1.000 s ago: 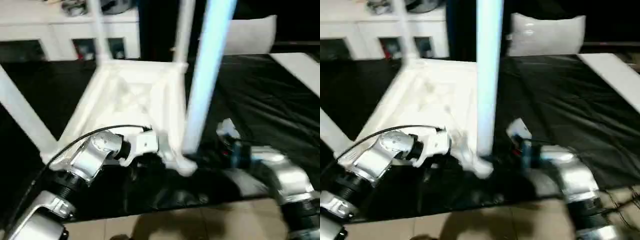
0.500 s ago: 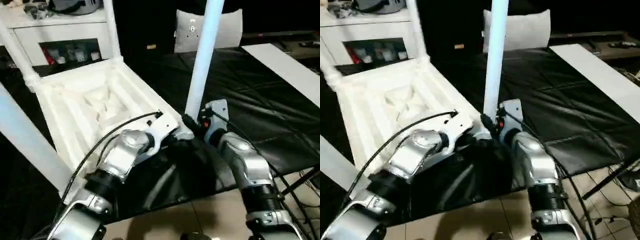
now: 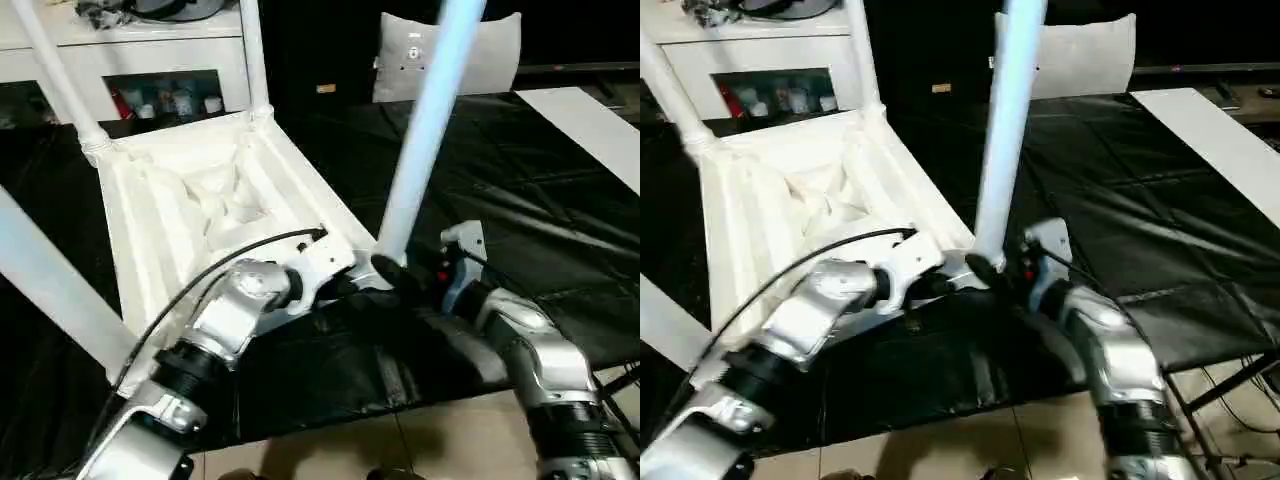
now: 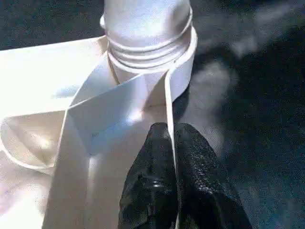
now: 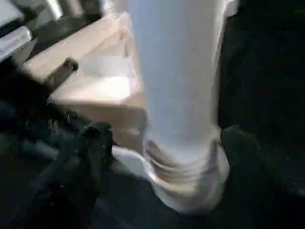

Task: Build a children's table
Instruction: Rotate leg to tighten

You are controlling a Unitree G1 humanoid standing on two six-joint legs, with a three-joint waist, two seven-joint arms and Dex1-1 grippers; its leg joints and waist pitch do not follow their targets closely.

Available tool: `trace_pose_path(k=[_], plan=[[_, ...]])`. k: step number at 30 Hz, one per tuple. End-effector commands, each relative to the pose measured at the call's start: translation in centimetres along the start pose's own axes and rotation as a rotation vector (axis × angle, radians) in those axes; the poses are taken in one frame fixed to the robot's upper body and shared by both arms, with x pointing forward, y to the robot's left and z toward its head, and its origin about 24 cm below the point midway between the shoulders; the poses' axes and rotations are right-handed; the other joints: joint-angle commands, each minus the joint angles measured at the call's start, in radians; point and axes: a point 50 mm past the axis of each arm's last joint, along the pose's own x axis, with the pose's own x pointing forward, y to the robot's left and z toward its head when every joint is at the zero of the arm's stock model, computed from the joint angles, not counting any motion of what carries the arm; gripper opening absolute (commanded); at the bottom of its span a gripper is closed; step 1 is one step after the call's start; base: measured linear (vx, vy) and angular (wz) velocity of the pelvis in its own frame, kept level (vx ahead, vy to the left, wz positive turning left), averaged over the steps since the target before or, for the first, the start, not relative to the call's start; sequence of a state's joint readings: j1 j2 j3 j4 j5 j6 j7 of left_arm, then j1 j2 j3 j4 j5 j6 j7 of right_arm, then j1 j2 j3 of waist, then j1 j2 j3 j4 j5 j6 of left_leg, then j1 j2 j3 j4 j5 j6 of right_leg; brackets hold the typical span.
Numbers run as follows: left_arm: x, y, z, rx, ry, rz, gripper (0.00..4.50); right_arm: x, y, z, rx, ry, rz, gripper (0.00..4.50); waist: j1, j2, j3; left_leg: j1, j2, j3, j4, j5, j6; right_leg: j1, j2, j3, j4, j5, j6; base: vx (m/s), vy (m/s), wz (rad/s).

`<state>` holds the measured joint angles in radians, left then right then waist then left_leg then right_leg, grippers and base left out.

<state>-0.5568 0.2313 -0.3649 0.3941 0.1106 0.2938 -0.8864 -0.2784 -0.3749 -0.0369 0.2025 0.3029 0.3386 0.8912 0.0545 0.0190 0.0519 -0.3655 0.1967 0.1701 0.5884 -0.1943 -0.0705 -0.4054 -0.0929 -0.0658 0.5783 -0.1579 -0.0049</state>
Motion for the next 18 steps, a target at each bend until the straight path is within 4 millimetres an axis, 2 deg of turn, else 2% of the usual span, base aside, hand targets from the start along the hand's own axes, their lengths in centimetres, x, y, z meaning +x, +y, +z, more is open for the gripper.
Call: trace_pose_path(k=[1, 2, 3, 6, 7, 9, 10, 11, 13, 18], plan=[[-0.2, -0.4, 0.5, 0.06, -0.012, -0.069, 0.0, -0.4, 0.1, 1.1, -0.058, -0.017, 0.062, 4.37, 0.004, -0.002, -0.064, 0.006, 0.027, 0.0, -0.072, -0.214, 0.06, 0.055, -0.044, 0.034, -0.062, -0.239, -0.22, 0.0, 0.0, 0.0], [-0.4, -0.4, 0.3, 0.065, -0.003, -0.083, 0.0, -0.7, -0.2, 1.2, -0.073, -0.004, 0.063, 4.37, 0.004, -0.002, -0.064, 0.006, 0.026, 0.001, -0.072, -0.211, 0.057, 0.054, -0.044, 0.034, -0.062, -0.243, -0.218, 0.0, 0.0, 0.0], [-0.8, -0.5, 0.0, 0.106, 0.003, -0.133, 0.0, -1.2, -0.6, 1.4, -0.104, 0.035, 0.091, 4.46, 0.004, -0.007, -0.065, 0.006, 0.026, 0.0, -0.072, -0.207, 0.058, 0.055, -0.044, 0.033, -0.063, -0.245, -0.218, 0.0, 0.0, 0.0], [-1.2, -0.8, -0.2, 0.15, -0.005, -0.202, 0.0, -1.6, -0.8, 1.6, -0.14, 0.077, 0.148, 4.46, 0.008, -0.004, -0.068, 0.006, 0.027, 0.001, -0.068, -0.183, 0.066, 0.055, -0.045, 0.034, -0.057, -0.214, -0.227, 0.0, 0.0, 0.0], [-1.5, -1.0, -0.4, 0.166, 0.003, -0.245, 0.0, -1.8, -0.5, 1.8, -0.154, 0.095, 0.21, 4.46, 0.008, -0.013, -0.068, 0.007, 0.027, 0.002, -0.067, -0.178, 0.071, 0.054, -0.044, 0.034, -0.056, -0.205, -0.232, 0.0, 0.0, 0.0], [-1.7, -1.2, -0.6, 0.191, 0.018, -0.289, 0.0, -1.9, -0.2, 1.9, -0.157, 0.115, 0.287, 4.46, 0.013, -0.005, -0.069, 0.008, 0.03, 0.003, -0.065, -0.158, 0.087, 0.054, -0.043, 0.033, -0.048, -0.164, -0.253, 0.0, 0.0, 0.0], [-1.8, -1.3, -0.6, 0.211, 0.021, -0.312, 0.0, -1.9, -0.1, 2.0, -0.164, 0.124, 0.321, 4.19, 0.018, -0.004, -0.071, 0.01, 0.032, 0.003, -0.064, -0.147, 0.091, 0.054, -0.044, 0.033, -0.045, -0.142, -0.261, 0.0, 0.0, 0.0], [-1.9, -1.4, -0.6, 0.226, 0.02, -0.335, 0.0, -1.9, 0.0, 2.0, -0.169, 0.133, 0.345, 4.11, 0.019, -0.011, -0.071, 0.009, 0.033, 0.004, -0.063, -0.139, 0.093, 0.055, -0.043, 0.033, -0.043, -0.134, -0.263, 0.0, 0.0, 0.0], [-2.3, -2.0, -0.8, 0.258, 0.028, -0.441, 0.0, -1.6, 0.4, 1.7, -0.18, 0.178, 0.434, 3.98, 0.031, -0.005, -0.072, 0.012, 0.035, 0.006, -0.062, -0.135, 0.094, 0.052, -0.044, 0.033, -0.039, -0.131, -0.271, 0.0, 0.0, 0.0], [-2.6, -2.3, -1.1, 0.297, 0.051, -0.507, 0.0, -0.8, 0.9, 1.6, -0.171, 0.194, 0.517, 3.53, 0.041, -0.006, -0.07, 0.014, 0.035, 0.007, -0.064, -0.157, 0.077, 0.052, -0.045, 0.034, -0.04, -0.16, -0.268, 0.0, 0.0, 0.0]])
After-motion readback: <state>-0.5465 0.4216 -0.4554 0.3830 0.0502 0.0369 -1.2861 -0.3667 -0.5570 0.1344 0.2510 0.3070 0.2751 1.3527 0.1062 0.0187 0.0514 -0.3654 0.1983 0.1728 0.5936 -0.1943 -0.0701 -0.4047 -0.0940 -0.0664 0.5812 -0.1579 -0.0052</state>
